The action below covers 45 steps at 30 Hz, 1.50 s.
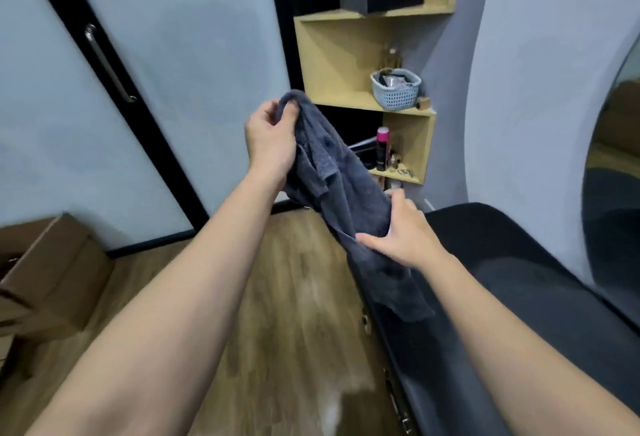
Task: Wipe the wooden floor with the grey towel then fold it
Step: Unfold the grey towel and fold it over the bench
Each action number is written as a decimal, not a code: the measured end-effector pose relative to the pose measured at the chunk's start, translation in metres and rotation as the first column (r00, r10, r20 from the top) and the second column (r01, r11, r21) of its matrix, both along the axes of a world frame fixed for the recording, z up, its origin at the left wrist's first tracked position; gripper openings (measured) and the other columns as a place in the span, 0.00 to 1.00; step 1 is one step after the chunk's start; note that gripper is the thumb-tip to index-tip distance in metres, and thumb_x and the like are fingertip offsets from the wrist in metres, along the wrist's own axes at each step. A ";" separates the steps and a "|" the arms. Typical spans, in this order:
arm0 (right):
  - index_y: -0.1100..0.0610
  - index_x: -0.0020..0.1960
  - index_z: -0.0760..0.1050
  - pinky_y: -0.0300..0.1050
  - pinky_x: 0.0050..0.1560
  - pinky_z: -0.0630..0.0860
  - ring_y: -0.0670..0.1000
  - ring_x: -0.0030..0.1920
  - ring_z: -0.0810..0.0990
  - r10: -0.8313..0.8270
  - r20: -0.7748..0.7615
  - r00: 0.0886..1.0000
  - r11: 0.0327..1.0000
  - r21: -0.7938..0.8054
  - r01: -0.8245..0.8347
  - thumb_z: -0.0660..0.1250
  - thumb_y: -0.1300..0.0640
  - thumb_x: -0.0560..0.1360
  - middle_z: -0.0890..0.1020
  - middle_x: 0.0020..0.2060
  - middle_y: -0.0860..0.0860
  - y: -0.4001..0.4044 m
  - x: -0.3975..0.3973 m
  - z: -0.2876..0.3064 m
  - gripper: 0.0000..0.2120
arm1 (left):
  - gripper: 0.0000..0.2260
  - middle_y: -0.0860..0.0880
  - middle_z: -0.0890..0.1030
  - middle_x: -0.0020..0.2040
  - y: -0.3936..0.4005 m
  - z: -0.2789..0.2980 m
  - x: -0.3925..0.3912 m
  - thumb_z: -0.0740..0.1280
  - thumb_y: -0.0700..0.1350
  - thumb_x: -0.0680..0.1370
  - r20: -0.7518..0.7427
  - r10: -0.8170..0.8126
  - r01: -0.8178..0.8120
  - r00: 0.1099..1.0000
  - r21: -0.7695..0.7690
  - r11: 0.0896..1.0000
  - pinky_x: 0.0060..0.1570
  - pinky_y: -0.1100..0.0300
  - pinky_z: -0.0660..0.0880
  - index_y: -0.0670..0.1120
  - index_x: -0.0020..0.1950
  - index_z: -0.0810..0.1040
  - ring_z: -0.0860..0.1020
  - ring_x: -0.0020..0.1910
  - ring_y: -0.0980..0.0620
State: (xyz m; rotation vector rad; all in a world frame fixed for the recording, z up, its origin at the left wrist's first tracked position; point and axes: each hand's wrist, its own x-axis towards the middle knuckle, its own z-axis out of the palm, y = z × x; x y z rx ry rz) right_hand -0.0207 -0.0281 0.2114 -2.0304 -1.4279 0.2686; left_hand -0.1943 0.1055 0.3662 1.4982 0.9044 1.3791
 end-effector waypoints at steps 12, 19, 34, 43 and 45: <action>0.42 0.65 0.61 0.45 0.47 0.77 0.47 0.46 0.81 0.132 -0.419 0.899 0.961 0.276 -0.013 0.72 0.48 0.75 0.72 0.55 0.45 0.055 -0.152 0.017 0.26 | 0.07 0.56 0.81 0.35 -0.014 0.105 -0.117 0.68 0.44 0.81 0.084 0.096 -0.112 0.992 0.216 0.970 0.41 0.62 0.76 0.50 0.42 0.79 0.78 0.35 0.59; 0.47 0.55 0.73 0.39 0.51 0.77 0.41 0.51 0.79 0.307 -0.465 0.830 0.940 0.287 -0.186 0.73 0.44 0.74 0.80 0.51 0.43 0.064 -0.221 0.017 0.15 | 0.06 0.57 0.79 0.34 -0.018 0.122 -0.181 0.67 0.44 0.81 0.114 0.197 -0.220 0.974 0.244 0.945 0.38 0.64 0.73 0.49 0.44 0.77 0.75 0.33 0.61; 0.42 0.74 0.55 0.38 0.50 0.75 0.44 0.52 0.76 0.530 -0.297 0.795 0.752 0.597 -0.279 0.76 0.41 0.69 0.69 0.66 0.41 0.042 -0.296 0.073 0.42 | 0.09 0.50 0.80 0.41 -0.034 0.117 -0.262 0.71 0.42 0.67 -0.329 0.414 -0.412 0.849 0.079 0.908 0.41 0.54 0.78 0.52 0.41 0.73 0.80 0.40 0.47; 0.55 0.57 0.78 0.40 0.52 0.75 0.44 0.50 0.80 0.745 -0.009 0.667 0.471 0.714 -0.517 0.76 0.65 0.71 0.82 0.49 0.46 0.031 -0.306 0.154 0.16 | 0.13 0.52 0.79 0.33 -0.054 0.109 -0.279 0.71 0.53 0.75 -0.442 0.117 -0.207 0.890 -0.160 0.965 0.20 0.67 0.69 0.45 0.49 0.78 0.75 0.23 0.54; 0.55 0.47 0.78 0.40 0.45 0.74 0.43 0.42 0.77 0.781 -0.315 0.540 0.596 0.637 -0.489 0.71 0.71 0.73 0.81 0.40 0.46 0.032 -0.303 0.170 0.11 | 0.24 0.52 0.80 0.36 -0.059 0.107 -0.287 0.69 0.67 0.72 -0.520 0.084 -0.183 0.850 -0.142 0.973 0.21 0.66 0.69 0.46 0.47 0.78 0.75 0.24 0.53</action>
